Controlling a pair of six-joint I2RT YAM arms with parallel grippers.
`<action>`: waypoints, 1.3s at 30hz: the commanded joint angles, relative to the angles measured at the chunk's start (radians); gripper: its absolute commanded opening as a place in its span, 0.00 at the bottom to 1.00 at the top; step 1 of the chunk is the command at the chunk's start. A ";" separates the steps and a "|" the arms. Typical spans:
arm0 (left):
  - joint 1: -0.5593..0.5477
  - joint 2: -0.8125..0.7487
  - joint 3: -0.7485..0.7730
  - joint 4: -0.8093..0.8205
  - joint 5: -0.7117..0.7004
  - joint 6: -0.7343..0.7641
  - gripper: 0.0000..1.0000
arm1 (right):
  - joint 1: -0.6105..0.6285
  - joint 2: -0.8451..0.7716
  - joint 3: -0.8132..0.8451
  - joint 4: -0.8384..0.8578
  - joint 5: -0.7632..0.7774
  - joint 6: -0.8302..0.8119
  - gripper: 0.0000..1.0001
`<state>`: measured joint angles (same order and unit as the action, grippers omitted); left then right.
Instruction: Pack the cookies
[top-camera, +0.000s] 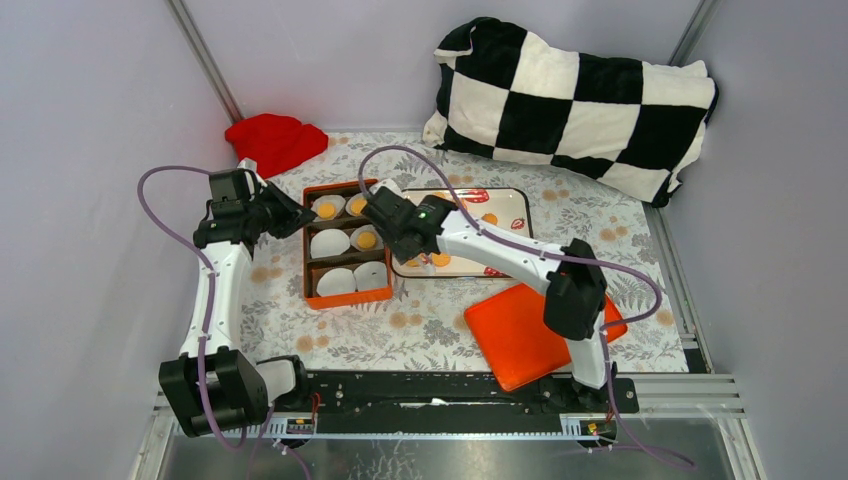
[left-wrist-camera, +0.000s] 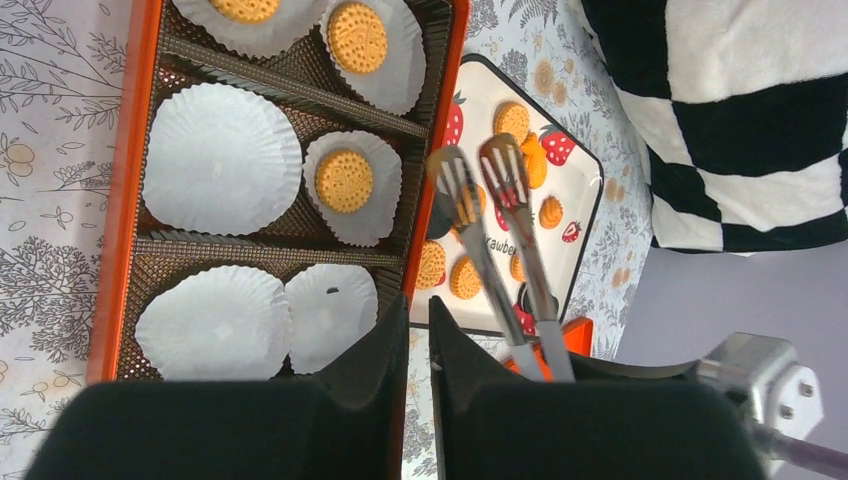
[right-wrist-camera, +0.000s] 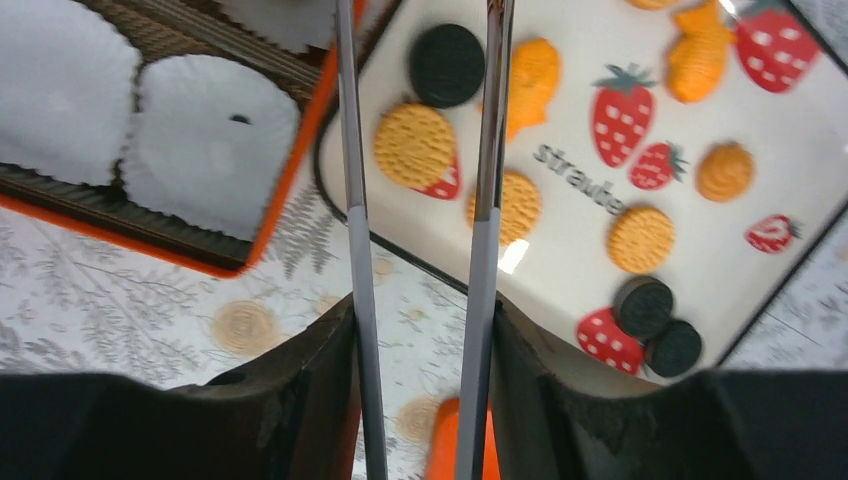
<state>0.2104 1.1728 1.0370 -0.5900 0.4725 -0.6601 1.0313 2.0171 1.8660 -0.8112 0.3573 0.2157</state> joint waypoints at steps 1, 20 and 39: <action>0.006 -0.013 -0.008 0.038 0.034 0.014 0.16 | -0.049 -0.176 -0.070 0.001 0.131 0.011 0.49; 0.006 -0.001 -0.009 0.059 0.053 -0.003 0.16 | -0.218 -0.194 -0.379 0.150 -0.025 0.068 0.55; 0.007 0.025 -0.024 0.075 0.058 0.003 0.16 | -0.294 0.008 -0.210 0.147 -0.090 0.066 0.52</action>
<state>0.2104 1.1946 1.0328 -0.5636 0.5163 -0.6621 0.7422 2.0094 1.5917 -0.6678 0.2928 0.2924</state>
